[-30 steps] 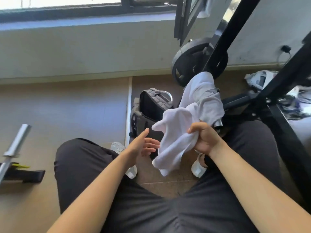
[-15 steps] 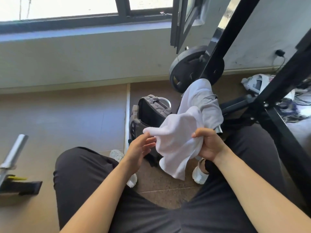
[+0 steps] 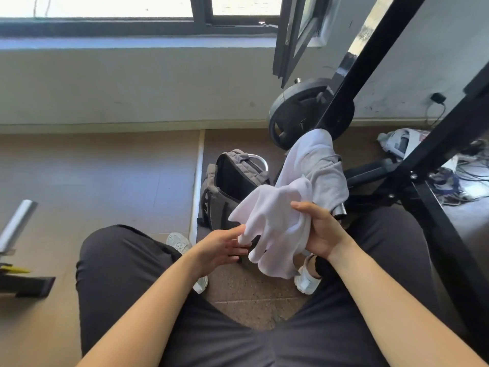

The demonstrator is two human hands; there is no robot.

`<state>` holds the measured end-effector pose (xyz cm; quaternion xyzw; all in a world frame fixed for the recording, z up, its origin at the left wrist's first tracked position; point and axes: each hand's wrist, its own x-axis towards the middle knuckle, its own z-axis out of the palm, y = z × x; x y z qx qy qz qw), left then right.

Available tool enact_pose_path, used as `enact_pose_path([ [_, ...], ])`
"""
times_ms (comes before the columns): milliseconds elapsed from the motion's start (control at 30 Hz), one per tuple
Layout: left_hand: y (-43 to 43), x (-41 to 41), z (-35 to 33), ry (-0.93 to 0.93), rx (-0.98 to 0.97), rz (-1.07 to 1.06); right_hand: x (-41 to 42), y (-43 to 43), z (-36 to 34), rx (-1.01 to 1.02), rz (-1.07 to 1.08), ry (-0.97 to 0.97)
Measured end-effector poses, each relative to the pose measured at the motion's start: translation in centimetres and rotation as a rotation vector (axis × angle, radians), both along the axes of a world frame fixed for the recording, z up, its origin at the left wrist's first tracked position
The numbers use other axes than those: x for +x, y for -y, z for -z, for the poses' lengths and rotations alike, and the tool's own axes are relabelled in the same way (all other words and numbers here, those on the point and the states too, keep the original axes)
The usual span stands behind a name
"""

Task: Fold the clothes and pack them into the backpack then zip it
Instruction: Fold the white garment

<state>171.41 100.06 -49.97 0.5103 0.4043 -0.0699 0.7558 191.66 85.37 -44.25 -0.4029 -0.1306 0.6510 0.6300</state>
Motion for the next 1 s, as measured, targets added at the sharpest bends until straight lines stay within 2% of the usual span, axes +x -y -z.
enact_pose_path([
  [67,0.0,0.2,0.2,0.083,0.056,-0.094,0.0,-0.1,0.1,-0.007,-0.001,-0.001],
  [133,-0.3,0.3,0.2,0.125,0.116,-0.269,-0.3,-0.4,0.4,-0.051,0.079,0.078],
  [200,-1.3,0.0,0.4,0.155,0.152,-0.467,-0.7,-1.0,1.1,-0.221,0.290,0.369],
  [267,-2.3,-0.5,0.2,0.213,0.188,-0.610,-0.9,-1.5,2.0,-0.483,0.521,0.699],
  [300,-2.8,-0.7,0.0,0.259,0.193,-0.661,-0.9,-1.8,2.4,-0.560,0.574,0.825],
  [367,-3.0,-0.9,-1.0,0.342,0.175,-0.732,-0.8,-2.1,3.4,-0.614,0.555,1.009],
  [433,-3.0,-1.1,-1.8,0.401,0.187,-0.755,-0.9,-2.4,4.5,-0.668,0.498,1.056],
  [633,-3.4,-2.4,-2.8,0.484,0.230,-0.786,-1.3,-3.3,7.1,-0.780,0.402,0.810],
  [767,-4.9,-3.5,-2.4,0.393,0.303,-0.852,-0.2,-3.4,7.0,-0.780,0.406,0.509],
  [833,-6.3,-4.1,-2.0,0.299,0.324,-0.931,0.4,-3.2,6.4,-0.664,0.441,0.221],
  [900,-7.4,-4.5,-1.6,0.225,0.350,-1.004,0.8,-3.0,5.4,-0.487,0.465,0.041],
  [933,-8.0,-4.7,-1.4,0.190,0.380,-1.017,0.9,-2.9,4.8,-0.404,0.459,0.020],
  [1000,-8.8,-4.9,-0.9,0.125,0.447,-1.000,0.8,-2.7,3.5,-0.265,0.425,0.113],
])
